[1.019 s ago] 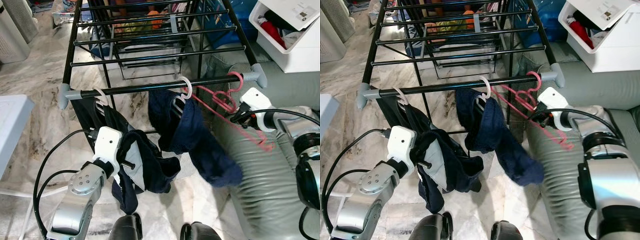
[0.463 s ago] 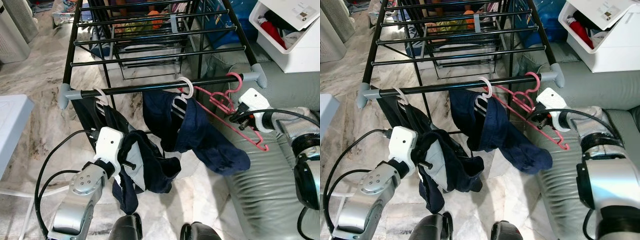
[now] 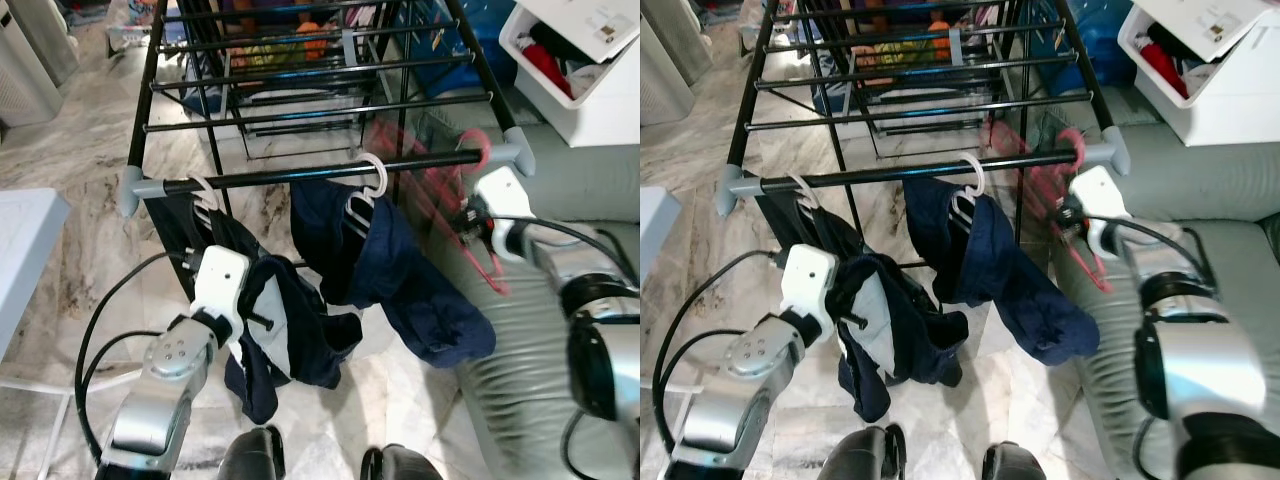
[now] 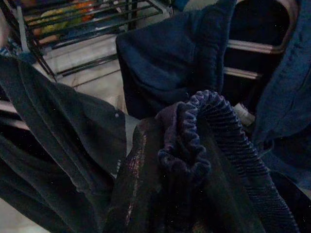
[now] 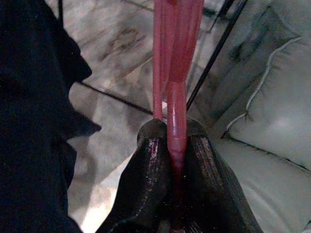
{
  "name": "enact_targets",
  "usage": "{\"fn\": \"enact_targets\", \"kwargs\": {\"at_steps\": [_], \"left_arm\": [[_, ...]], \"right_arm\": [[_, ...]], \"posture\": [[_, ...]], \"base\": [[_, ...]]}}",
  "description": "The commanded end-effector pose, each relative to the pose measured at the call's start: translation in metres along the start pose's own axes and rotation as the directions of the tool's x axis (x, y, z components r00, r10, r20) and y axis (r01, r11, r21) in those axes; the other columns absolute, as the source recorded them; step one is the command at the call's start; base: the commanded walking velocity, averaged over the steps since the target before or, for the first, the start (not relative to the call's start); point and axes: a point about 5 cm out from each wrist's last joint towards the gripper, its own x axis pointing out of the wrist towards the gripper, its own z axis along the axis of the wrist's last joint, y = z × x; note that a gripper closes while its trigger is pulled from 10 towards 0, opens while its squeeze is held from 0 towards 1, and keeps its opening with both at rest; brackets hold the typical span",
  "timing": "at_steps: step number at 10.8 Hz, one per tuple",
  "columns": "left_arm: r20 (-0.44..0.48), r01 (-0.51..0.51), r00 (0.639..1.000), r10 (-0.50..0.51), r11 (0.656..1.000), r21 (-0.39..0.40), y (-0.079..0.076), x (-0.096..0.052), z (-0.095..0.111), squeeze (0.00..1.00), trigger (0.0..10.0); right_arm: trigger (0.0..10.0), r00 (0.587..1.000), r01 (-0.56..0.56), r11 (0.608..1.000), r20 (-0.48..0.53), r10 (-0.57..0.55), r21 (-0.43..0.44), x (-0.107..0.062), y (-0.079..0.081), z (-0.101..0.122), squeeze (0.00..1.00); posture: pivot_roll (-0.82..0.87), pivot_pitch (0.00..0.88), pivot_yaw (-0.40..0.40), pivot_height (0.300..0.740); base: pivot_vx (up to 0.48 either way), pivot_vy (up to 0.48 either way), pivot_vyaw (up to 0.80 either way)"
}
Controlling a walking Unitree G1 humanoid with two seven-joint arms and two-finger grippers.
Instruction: Hang hanger
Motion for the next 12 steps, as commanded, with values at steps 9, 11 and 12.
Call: {"fn": "enact_targets", "kwargs": {"at_steps": [9,11,12], "left_arm": [[0.033,-0.049,0.998,0.048,0.998,0.033,0.002,0.004,-0.003,0.0,10.0],[0.041,-0.044,0.998,0.043,0.998,0.034,0.001,0.012,-0.004,0.0,10.0],[0.053,-0.041,0.998,0.039,0.999,0.034,0.001,0.016,-0.001,0.0,10.0]], "right_arm": [[10.0,0.9,0.348,0.926,0.225,-0.374,0.144,-0.038,0.065,-0.068,0.0],[10.0,0.913,0.346,0.918,0.157,-0.376,0.192,-0.042,0.081,-0.085,0.0],[10.0,0.905,0.368,0.911,0.152,-0.397,0.187,-0.042,0.085,-0.087,0.0]], "posture": [[-0.02,0.003,0.006,0.74],[-0.02,0.0,-0.001,0.74],[-0.02,0.0,0.001,0.74]], "base": [[0.0,0.0,0.0],[0.0,0.0,0.0],[-0.255,0.0,0.0]]}}
